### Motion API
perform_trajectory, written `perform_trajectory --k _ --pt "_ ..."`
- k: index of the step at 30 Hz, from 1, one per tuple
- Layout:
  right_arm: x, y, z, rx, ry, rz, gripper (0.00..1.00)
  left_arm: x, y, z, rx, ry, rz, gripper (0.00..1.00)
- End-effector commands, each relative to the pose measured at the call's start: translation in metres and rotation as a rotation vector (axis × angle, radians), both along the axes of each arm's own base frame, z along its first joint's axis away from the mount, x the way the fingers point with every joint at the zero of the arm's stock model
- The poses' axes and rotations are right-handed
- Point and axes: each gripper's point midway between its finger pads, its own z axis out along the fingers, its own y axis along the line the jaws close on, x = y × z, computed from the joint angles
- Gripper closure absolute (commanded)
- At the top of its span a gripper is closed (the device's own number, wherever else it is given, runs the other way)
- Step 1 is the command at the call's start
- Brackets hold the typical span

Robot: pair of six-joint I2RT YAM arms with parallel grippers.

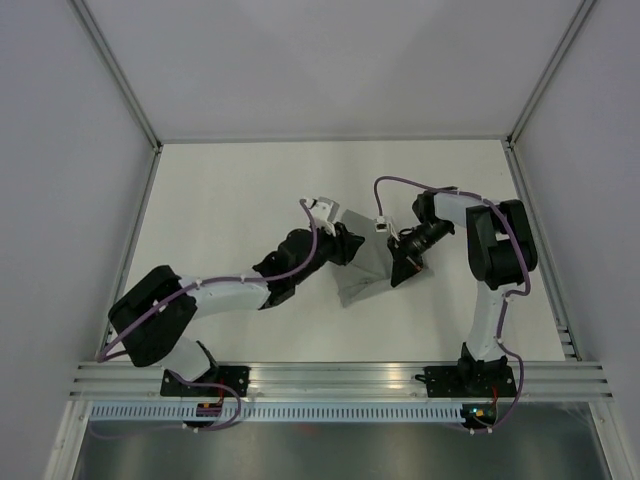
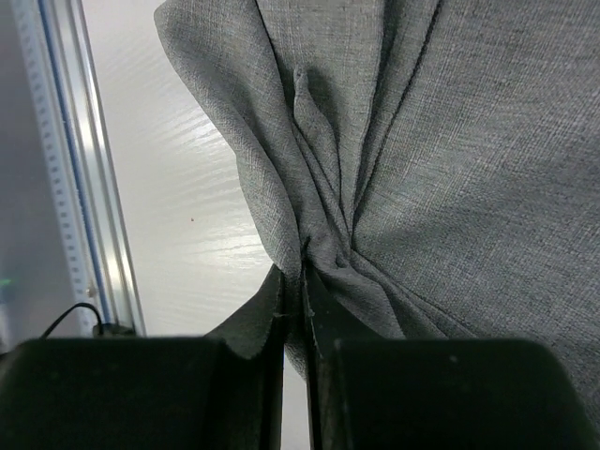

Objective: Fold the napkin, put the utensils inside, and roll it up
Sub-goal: Roll the napkin with the utensil

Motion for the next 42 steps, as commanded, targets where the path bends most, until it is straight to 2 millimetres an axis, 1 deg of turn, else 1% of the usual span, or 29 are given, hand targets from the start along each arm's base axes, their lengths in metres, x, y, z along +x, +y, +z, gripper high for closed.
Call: perform_trajectory --k 1,2,3,4,5,6,8,9,10,11,13,14,15,18,20,21,22,24,25,26,27,29,30,32,36,39,40,41,42 --pt "-0.002 -0.015 -0.029 -0.057 0.058 0.04 0.99 -0.001 -0.007 0.03 0.234 -0.343 0.049 0.59" --pt "-0.002 -0.014 -0.033 -0.061 0.078 0.035 1.0 -0.004 -0.011 0.028 0.305 -0.395 0.025 0.59" --pt "0.002 -0.014 -0.034 -0.075 0.092 0.012 1.0 -0.004 -0.015 0.029 0.349 -0.427 0.027 0.59" --pt "0.004 -0.014 -0.036 -0.086 0.094 0.005 1.0 -0.015 -0.025 0.025 0.393 -0.452 -0.013 0.59" --pt "0.004 -0.014 -0.038 -0.092 0.103 0.001 1.0 -0.018 -0.03 0.015 0.444 -0.47 -0.027 0.59" --pt "0.008 -0.014 -0.042 -0.101 0.112 -0.011 0.99 -0.025 -0.036 0.013 0.5 -0.521 -0.05 0.58" --pt "0.009 -0.014 -0.045 -0.114 0.134 -0.029 1.0 -0.033 -0.043 -0.002 0.575 -0.557 -0.088 0.58" --pt "0.006 -0.014 -0.046 -0.118 0.168 -0.032 1.0 -0.036 -0.045 -0.007 0.629 -0.597 -0.109 0.56" --pt "0.011 -0.013 -0.045 -0.116 0.168 -0.036 0.99 -0.044 -0.052 -0.01 0.651 -0.625 -0.138 0.55" --pt "0.01 -0.014 -0.048 -0.12 0.185 -0.039 0.99 -0.047 -0.055 -0.023 0.715 -0.654 -0.171 0.55" --pt "0.012 -0.013 -0.046 -0.123 0.198 -0.044 0.99 -0.059 -0.066 -0.031 0.756 -0.69 -0.232 0.53" --pt "0.012 -0.013 -0.047 -0.128 0.207 -0.05 0.99 -0.062 -0.069 -0.039 0.798 -0.715 -0.264 0.53" --pt "0.013 -0.013 -0.047 -0.13 0.211 -0.056 1.0 -0.071 -0.075 -0.049 0.818 -0.727 -0.309 0.51" --pt "0.014 -0.013 -0.048 -0.142 0.227 -0.07 0.99 -0.083 -0.084 -0.072 0.881 -0.762 -0.406 0.5" --pt "0.014 -0.013 -0.048 -0.148 0.23 -0.073 1.0 -0.09 -0.09 -0.081 0.889 -0.768 -0.465 0.49" --pt "0.016 -0.013 -0.048 -0.149 0.226 -0.075 0.99 -0.092 -0.092 -0.083 0.892 -0.77 -0.478 0.49" --pt "0.016 -0.014 -0.048 -0.151 0.226 -0.077 1.0 -0.093 -0.093 -0.09 0.905 -0.764 -0.496 0.49" --pt "0.016 -0.014 -0.048 -0.155 0.225 -0.077 1.0 -0.096 -0.098 -0.096 0.921 -0.771 -0.527 0.49" --pt "0.016 -0.014 -0.048 -0.157 0.226 -0.079 1.0 -0.096 -0.099 -0.103 0.934 -0.769 -0.54 0.49" --pt "0.016 -0.014 -0.048 -0.158 0.226 -0.077 0.99 -0.097 -0.1 -0.106 0.943 -0.777 -0.553 0.49" --pt "0.016 -0.014 -0.048 -0.16 0.224 -0.077 1.0 -0.096 -0.102 -0.107 0.949 -0.785 -0.555 0.49" --pt "0.016 -0.014 -0.048 -0.16 0.225 -0.078 1.0 -0.095 -0.102 -0.118 0.976 -0.783 -0.568 0.49" --pt "0.017 -0.015 -0.048 -0.16 0.224 -0.08 1.0 -0.093 -0.105 -0.118 0.976 -0.785 -0.57 0.49" --pt "0.016 -0.015 -0.048 -0.163 0.228 -0.082 1.0 -0.093 -0.106 -0.127 0.991 -0.768 -0.59 0.5" --pt "0.017 -0.015 -0.049 -0.166 0.227 -0.082 1.0 -0.088 -0.103 -0.135 1.0 -0.731 -0.597 0.53" --pt "0.018 -0.015 -0.048 -0.166 0.224 -0.085 1.0 -0.084 -0.097 -0.143 1.009 -0.673 -0.62 0.59" --pt "0.018 -0.015 -0.048 -0.165 0.224 -0.085 1.0 -0.083 -0.098 -0.142 1.002 -0.672 -0.623 0.63" --pt "0.018 -0.015 -0.048 -0.166 0.225 -0.086 1.0 -0.085 -0.098 -0.146 0.995 -0.648 -0.647 0.7" --pt "0.018 -0.015 -0.048 -0.164 0.225 -0.086 1.0 -0.083 -0.095 -0.148 0.999 -0.629 -0.655 0.74"
